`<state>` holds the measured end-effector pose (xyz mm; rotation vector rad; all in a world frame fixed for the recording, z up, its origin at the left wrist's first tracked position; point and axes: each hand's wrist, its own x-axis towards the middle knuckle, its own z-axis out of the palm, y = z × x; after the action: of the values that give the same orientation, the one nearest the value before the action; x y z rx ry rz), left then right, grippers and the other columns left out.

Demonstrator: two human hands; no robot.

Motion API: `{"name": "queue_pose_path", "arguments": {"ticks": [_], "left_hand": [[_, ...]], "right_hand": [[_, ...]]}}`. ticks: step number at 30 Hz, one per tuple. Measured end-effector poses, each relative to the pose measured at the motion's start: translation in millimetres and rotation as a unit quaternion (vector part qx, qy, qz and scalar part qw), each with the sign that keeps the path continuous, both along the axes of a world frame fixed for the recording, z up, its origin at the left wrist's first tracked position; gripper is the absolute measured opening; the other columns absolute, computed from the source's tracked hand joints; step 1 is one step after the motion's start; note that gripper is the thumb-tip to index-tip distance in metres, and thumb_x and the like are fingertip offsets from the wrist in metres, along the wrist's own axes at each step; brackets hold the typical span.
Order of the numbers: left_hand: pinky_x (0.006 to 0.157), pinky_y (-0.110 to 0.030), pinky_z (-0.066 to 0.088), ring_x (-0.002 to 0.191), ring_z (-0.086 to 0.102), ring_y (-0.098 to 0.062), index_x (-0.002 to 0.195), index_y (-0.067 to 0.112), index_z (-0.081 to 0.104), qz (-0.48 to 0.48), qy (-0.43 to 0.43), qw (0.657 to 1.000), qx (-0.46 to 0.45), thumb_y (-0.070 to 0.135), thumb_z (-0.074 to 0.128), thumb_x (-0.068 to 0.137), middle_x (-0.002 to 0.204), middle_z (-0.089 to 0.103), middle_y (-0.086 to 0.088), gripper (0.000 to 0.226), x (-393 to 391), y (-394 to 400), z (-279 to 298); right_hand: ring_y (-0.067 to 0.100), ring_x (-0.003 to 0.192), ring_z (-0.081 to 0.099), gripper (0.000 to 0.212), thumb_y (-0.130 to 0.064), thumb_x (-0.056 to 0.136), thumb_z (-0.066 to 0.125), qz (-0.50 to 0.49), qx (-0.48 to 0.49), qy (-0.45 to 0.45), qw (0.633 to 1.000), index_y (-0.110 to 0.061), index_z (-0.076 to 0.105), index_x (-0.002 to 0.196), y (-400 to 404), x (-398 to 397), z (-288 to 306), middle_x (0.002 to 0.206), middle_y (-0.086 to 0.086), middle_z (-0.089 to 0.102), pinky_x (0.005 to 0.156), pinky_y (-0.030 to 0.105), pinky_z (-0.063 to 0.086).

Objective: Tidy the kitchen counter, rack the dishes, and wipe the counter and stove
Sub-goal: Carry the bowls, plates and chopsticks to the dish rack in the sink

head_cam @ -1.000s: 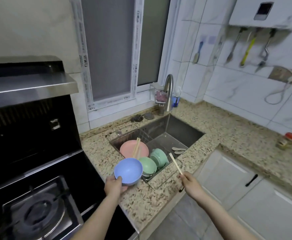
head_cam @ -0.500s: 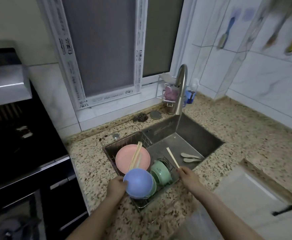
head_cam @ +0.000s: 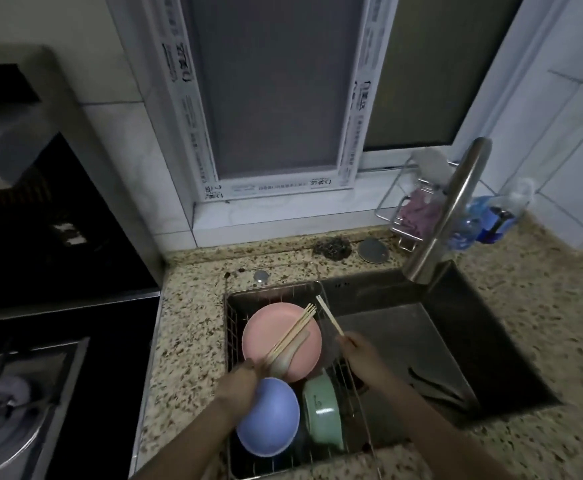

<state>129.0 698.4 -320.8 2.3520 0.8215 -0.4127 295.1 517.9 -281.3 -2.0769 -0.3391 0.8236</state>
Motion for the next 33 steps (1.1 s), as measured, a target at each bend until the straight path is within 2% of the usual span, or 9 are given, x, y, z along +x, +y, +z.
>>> {"name": "queue_pose_path", "arguments": {"ticks": [2, 7, 11, 14, 16, 19, 23, 27, 33], "left_hand": [[0.095, -0.035, 0.044, 0.117, 0.055, -0.024, 0.129, 0.013, 0.054, -0.011, 0.042, 0.999, 0.029, 0.023, 0.033, 0.101, 0.131, 0.057, -0.006, 0.036, 6.1, -5.1, 1.4], [0.097, -0.036, 0.041, 0.122, 0.052, -0.025, 0.136, 0.025, 0.048, -0.033, 0.051, 0.998, 0.031, 0.025, 0.031, 0.103, 0.137, 0.053, -0.005, 0.037, 12.0, -8.1, -2.6], [0.097, -0.034, 0.039, 0.131, 0.043, -0.022, 0.138, 0.037, 0.043, -0.100, 0.025, 0.994, 0.035, 0.028, 0.036, 0.100, 0.152, 0.034, 0.004, 0.039, 7.9, -0.2, -11.7], [0.097, -0.025, 0.040, 0.130, 0.041, -0.016, 0.141, 0.042, 0.037, -0.130, 0.007, 0.989, 0.069, 0.056, 0.040, 0.092, 0.151, 0.031, 0.015, 0.050, 7.8, 5.9, -14.9], [0.098, -0.020, 0.038, 0.128, 0.043, -0.011, 0.133, 0.041, 0.050, -0.069, -0.055, 0.995, 0.042, 0.059, 0.041, 0.091, 0.144, 0.041, 0.015, 0.046, 10.2, 8.3, -13.5], [0.094, -0.021, 0.040, 0.114, 0.054, -0.013, 0.117, 0.028, 0.065, 0.077, -0.150, 0.984, -0.065, 0.044, 0.045, 0.096, 0.114, 0.059, 0.005, 0.033, 17.5, 17.6, -10.2], [0.090, -0.028, 0.042, 0.099, 0.057, -0.013, 0.099, 0.014, 0.071, 0.199, -0.222, 0.950, -0.091, 0.039, 0.042, 0.097, 0.097, 0.063, -0.001, 0.038, 18.5, 31.6, -5.2], [0.088, -0.021, 0.041, 0.096, 0.056, -0.007, 0.100, 0.014, 0.071, 0.213, -0.253, 0.939, -0.090, 0.042, 0.041, 0.095, 0.097, 0.064, -0.001, 0.041, 14.6, 36.7, -3.5], [0.089, -0.024, 0.043, 0.097, 0.057, -0.006, 0.104, 0.019, 0.070, 0.224, -0.252, 0.939, -0.073, 0.034, 0.045, 0.098, 0.097, 0.061, 0.006, 0.029, 4.5, 41.3, -11.8]], "right_hand": [[0.010, 0.068, 0.051, 0.022, -0.019, 0.100, 0.041, 0.025, 0.001, 0.004, 1.000, -0.015, 0.059, 0.088, 9.5, 13.6, -7.1, 0.077, -0.001, 0.057, 0.053, 0.014, 0.039], [0.024, 0.088, 0.058, 0.022, -0.021, 0.100, 0.041, 0.137, -0.006, -0.014, 0.990, -0.011, 0.060, 0.098, 40.8, 32.5, -25.8, 0.092, 0.010, 0.062, 0.074, 0.031, 0.041], [0.022, 0.100, 0.059, 0.028, -0.024, 0.099, 0.040, 0.278, -0.074, -0.168, 0.943, -0.017, 0.057, 0.121, 58.3, 44.5, -37.2, 0.110, 0.004, 0.064, 0.067, 0.025, 0.033], [0.022, 0.105, 0.057, 0.031, -0.030, 0.099, 0.035, 0.350, -0.124, -0.252, 0.893, -0.021, 0.056, 0.119, 66.5, 55.2, -43.8, 0.113, 0.002, 0.060, 0.072, 0.025, 0.036], [0.023, 0.107, 0.056, 0.034, -0.034, 0.100, 0.030, 0.384, -0.142, -0.267, 0.873, -0.020, 0.058, 0.114, 72.7, 60.0, -46.8, 0.113, 0.002, 0.059, 0.080, 0.029, 0.041], [0.021, 0.108, 0.055, 0.045, -0.040, 0.101, 0.025, 0.421, -0.161, -0.302, 0.840, -0.020, 0.063, 0.115, 89.3, 65.4, -51.2, 0.117, 0.002, 0.060, 0.084, 0.029, 0.042], [0.026, 0.108, 0.054, 0.044, -0.036, 0.101, 0.027, 0.496, -0.207, -0.381, 0.752, -0.016, 0.063, 0.115, 111.9, 67.2, -58.5, 0.115, 0.007, 0.059, 0.087, 0.033, 0.043], [0.027, 0.109, 0.052, 0.042, -0.033, 0.101, 0.027, 0.520, -0.214, -0.407, 0.720, -0.012, 0.061, 0.114, 126.2, 70.0, -70.7, 0.116, 0.009, 0.058, 0.089, 0.036, 0.041], [0.022, 0.109, 0.049, 0.039, -0.035, 0.099, 0.030, 0.553, -0.194, -0.403, 0.703, -0.016, 0.061, 0.110, 142.3, 76.3, -91.8, 0.113, 0.005, 0.057, 0.088, 0.032, 0.038]]}}
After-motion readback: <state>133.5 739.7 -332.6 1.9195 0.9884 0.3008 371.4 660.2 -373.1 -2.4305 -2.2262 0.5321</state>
